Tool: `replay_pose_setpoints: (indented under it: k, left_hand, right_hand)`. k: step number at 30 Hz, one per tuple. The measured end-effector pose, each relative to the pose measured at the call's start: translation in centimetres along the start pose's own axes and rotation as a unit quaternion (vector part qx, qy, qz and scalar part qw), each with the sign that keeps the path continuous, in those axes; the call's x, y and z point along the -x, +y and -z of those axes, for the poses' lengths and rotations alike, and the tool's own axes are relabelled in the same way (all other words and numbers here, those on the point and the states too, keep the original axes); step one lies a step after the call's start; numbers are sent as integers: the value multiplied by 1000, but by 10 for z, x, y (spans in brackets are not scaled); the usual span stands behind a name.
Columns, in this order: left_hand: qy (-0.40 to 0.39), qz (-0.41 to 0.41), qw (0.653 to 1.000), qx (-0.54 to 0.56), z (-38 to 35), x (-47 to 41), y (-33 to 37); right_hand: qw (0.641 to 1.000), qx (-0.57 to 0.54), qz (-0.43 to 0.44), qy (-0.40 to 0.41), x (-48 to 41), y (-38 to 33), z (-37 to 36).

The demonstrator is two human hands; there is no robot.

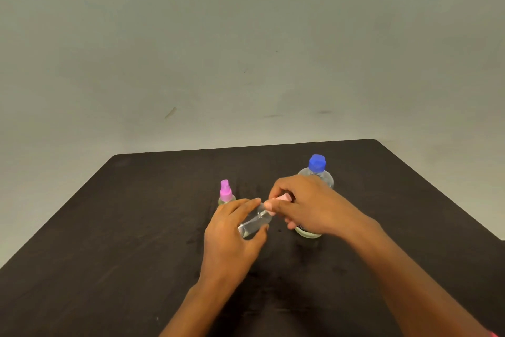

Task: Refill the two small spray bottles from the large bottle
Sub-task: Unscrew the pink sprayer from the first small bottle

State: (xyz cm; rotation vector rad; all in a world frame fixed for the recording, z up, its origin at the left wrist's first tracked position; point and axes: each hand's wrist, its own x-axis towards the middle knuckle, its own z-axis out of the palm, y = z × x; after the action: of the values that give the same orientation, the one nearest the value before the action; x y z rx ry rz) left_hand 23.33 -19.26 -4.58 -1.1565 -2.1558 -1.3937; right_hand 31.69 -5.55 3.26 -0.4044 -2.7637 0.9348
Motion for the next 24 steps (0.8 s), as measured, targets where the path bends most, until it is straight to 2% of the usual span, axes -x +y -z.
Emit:
replay_pose_setpoints:
  k: [3, 9, 15, 18, 20, 22, 24]
  left_hand:
    - [4, 6, 1000, 9, 0, 2, 0]
    - [12, 16, 1000, 19, -1, 0, 5]
    - [14, 19, 1000, 20, 0, 1, 5]
    - [9, 11, 1000, 15, 1, 0, 6]
    - [11, 12, 1000, 18, 1, 0, 7]
    - [14, 6, 1000, 22, 0, 0, 6]
    - [15, 9, 1000, 25, 0, 0, 5]
  right_hand:
    - [999, 30, 39, -23, 3, -3, 3]
    - [999, 17, -43, 8, 2, -6, 0]
    - [1000, 6, 4, -21, 5, -7, 9]
    - [1000, 15, -20, -10, 5, -8, 7]
    - [999, -17, -49, 1, 4, -10, 5]
    - [999, -22, -34, -3, 5, -12, 5]
    - [1000, 20, 5, -11, 5, -12, 8]
